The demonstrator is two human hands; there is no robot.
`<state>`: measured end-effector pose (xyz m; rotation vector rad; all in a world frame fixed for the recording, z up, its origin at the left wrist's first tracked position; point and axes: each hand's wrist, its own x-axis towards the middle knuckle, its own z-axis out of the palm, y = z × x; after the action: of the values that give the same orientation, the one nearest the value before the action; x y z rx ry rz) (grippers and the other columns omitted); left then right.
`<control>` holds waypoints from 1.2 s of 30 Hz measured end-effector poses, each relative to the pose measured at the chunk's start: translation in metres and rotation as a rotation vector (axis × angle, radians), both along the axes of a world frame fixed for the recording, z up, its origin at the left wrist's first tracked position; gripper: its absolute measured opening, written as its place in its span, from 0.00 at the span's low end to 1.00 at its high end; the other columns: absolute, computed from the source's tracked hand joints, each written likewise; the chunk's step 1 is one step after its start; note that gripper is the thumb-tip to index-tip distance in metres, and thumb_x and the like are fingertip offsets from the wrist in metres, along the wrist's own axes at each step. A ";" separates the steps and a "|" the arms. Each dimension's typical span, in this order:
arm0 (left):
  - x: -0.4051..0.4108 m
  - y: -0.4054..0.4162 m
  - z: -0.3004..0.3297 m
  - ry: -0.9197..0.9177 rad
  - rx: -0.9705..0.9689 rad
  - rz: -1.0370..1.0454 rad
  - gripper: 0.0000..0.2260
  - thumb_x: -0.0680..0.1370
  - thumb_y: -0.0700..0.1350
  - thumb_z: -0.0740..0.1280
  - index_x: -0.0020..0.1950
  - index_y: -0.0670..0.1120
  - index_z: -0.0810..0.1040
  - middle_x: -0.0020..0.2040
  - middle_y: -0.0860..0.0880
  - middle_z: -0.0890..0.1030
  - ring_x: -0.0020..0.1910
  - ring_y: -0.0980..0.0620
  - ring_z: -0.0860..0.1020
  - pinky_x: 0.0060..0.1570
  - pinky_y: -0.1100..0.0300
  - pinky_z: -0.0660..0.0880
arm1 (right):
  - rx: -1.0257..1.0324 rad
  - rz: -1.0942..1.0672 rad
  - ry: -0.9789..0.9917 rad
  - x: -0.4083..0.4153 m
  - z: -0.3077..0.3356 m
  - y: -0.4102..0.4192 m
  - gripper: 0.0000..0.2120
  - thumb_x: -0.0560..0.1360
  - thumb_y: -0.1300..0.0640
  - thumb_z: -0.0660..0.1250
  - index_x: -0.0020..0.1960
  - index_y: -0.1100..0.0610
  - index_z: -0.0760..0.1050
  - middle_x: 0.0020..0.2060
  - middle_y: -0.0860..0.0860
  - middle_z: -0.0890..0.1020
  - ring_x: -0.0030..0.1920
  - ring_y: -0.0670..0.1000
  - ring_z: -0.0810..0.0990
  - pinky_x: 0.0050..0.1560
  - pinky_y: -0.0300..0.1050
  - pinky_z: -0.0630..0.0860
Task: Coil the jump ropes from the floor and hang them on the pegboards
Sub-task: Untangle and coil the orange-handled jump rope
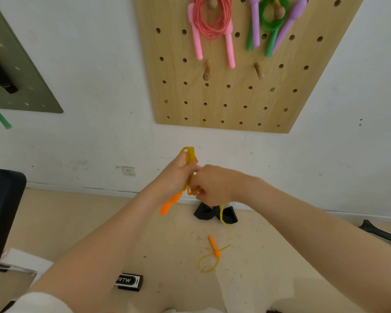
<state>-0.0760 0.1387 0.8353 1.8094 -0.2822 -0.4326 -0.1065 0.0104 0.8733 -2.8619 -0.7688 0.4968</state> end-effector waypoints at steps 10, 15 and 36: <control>-0.007 0.014 0.014 0.314 -0.283 -0.220 0.08 0.77 0.38 0.52 0.40 0.41 0.67 0.20 0.49 0.67 0.16 0.58 0.56 0.19 0.68 0.60 | 0.418 -0.277 -0.081 0.024 0.034 -0.057 0.14 0.67 0.47 0.74 0.35 0.54 0.72 0.28 0.47 0.70 0.29 0.44 0.66 0.32 0.39 0.63; -0.003 0.016 0.039 0.365 -0.377 -0.324 0.10 0.76 0.47 0.61 0.39 0.42 0.69 0.18 0.51 0.64 0.15 0.58 0.57 0.19 0.69 0.60 | 0.846 -0.364 0.098 0.030 0.017 -0.062 0.07 0.70 0.58 0.71 0.36 0.55 0.74 0.30 0.50 0.71 0.31 0.45 0.65 0.32 0.36 0.62; 0.031 0.060 0.015 0.304 -0.707 0.265 0.14 0.82 0.42 0.52 0.41 0.44 0.72 0.52 0.42 0.82 0.39 0.50 0.82 0.33 0.64 0.78 | -0.156 -0.185 0.160 0.006 -0.055 -0.016 0.21 0.82 0.52 0.52 0.73 0.55 0.54 0.61 0.55 0.71 0.55 0.58 0.75 0.53 0.50 0.71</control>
<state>-0.0453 0.1985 0.8503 1.0516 0.0254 -0.3531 -0.1001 -0.0061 0.8181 -2.9482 -0.4528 0.7789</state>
